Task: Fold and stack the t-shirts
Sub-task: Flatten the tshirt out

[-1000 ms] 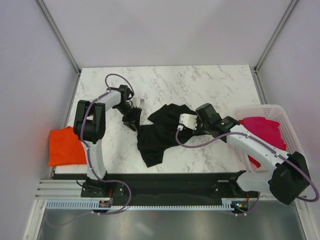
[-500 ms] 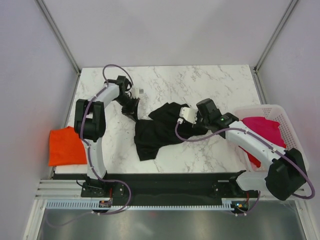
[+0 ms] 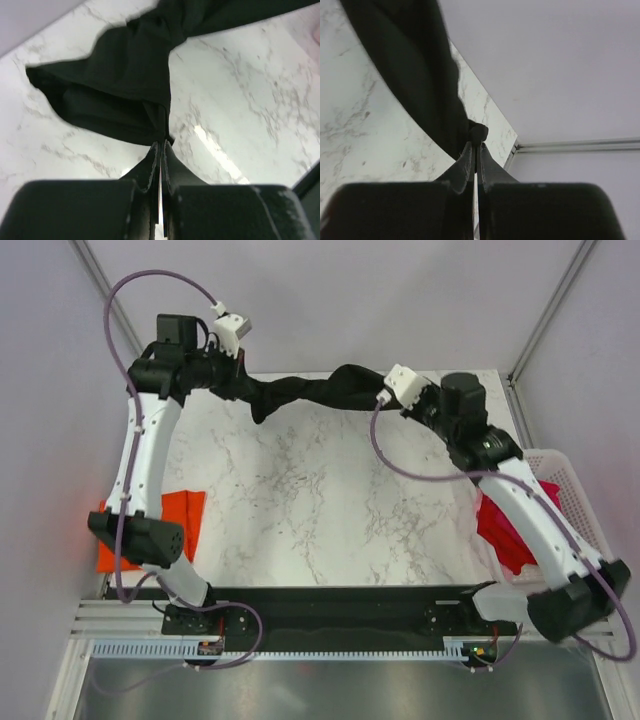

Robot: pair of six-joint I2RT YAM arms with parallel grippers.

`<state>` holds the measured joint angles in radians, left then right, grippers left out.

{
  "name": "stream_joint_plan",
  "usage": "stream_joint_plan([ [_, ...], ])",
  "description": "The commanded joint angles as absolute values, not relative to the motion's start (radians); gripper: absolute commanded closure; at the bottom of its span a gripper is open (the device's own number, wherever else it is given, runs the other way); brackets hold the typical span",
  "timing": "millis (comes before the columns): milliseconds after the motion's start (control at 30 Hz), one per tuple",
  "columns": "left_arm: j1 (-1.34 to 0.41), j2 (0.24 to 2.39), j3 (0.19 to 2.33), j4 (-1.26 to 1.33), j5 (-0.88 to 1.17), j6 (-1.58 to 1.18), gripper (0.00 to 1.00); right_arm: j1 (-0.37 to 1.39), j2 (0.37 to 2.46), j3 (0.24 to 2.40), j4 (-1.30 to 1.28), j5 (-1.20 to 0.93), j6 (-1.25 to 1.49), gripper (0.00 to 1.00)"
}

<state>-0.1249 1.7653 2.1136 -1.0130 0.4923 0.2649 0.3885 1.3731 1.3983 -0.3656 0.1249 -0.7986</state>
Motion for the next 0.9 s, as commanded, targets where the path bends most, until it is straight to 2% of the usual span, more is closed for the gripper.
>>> stream_joint_plan([
  [0,-0.129,1.608,1.927,-1.069,0.534,0.345,0.98,0.443,1.136,1.191,-0.509,0.002,-0.86,1.0],
  [100,-0.127,1.516,1.709,-1.042,0.514,0.365,0.98,0.462,0.973,0.974,-0.67,-0.067,-0.887,0.97],
  [133,-0.129,1.502,1.613,-1.023,0.499,0.367,0.98,0.463,0.913,0.918,-0.696,-0.066,-0.896,0.91],
  [167,-0.127,1.499,1.579,-1.002,0.479,0.362,0.98,0.463,0.895,0.866,-0.698,-0.042,-0.902,0.73],
  [233,-0.129,1.557,1.56,-0.974,0.466,0.353,0.98,0.462,0.882,0.75,-0.646,-0.006,-0.908,0.56],
  [267,-0.129,1.589,1.578,-0.974,0.444,0.347,0.98,0.462,0.893,0.727,-0.625,0.029,-0.916,0.5],
  [333,-0.129,1.702,1.661,-1.0,0.433,0.319,0.98,0.448,0.96,0.722,-0.541,0.051,-0.917,0.48],
  [367,-0.129,1.733,1.683,-1.005,0.442,0.313,0.98,0.437,0.994,0.744,-0.514,0.043,-0.893,0.43],
  [500,-0.129,1.792,1.707,-1.009,0.456,0.302,0.98,0.37,1.265,1.066,-0.512,-0.081,-0.7,0.46],
  [600,-0.127,1.801,1.683,-1.009,0.457,0.31,0.98,0.351,1.542,1.272,-0.56,-0.123,-0.585,0.53],
  [867,-0.127,1.861,1.713,-1.009,0.491,0.299,0.98,0.309,1.882,1.546,-0.561,-0.066,-0.532,0.58],
])
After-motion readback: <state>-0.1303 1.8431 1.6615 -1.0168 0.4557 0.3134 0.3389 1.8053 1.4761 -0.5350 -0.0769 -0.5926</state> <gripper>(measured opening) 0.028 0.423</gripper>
